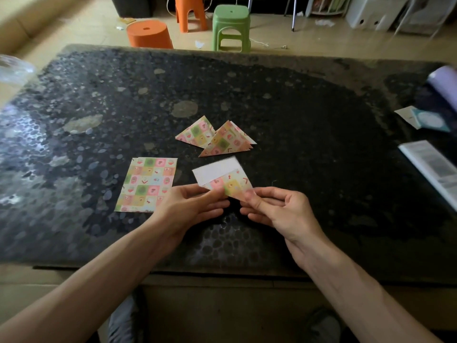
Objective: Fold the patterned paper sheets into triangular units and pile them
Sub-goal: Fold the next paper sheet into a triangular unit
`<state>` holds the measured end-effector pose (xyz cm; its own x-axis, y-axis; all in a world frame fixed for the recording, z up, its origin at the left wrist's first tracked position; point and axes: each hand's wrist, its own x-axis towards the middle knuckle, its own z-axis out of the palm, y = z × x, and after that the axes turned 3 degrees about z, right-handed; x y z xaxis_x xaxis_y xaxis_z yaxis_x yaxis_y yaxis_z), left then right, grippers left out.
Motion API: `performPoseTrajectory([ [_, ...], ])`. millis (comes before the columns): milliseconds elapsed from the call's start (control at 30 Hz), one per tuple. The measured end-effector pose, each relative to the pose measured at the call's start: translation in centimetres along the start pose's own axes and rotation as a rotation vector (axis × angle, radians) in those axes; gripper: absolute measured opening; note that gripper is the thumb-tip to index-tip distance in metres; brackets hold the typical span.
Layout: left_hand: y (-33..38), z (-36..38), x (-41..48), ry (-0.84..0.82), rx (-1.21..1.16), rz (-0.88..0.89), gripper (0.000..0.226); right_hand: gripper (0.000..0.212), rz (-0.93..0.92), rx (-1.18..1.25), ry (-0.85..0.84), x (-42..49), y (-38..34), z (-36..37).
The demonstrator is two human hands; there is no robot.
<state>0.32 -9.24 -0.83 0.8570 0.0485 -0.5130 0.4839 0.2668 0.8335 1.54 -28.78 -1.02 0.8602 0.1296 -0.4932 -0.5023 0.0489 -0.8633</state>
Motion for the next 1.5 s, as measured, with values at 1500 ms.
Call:
performPoseTrajectory([
  [1500, -1.4, -1.8, 1.1, -0.258, 1.45, 1.086, 0.039, 0.013, -0.93, -1.214, -0.024, 1.2, 1.4, -2.5],
])
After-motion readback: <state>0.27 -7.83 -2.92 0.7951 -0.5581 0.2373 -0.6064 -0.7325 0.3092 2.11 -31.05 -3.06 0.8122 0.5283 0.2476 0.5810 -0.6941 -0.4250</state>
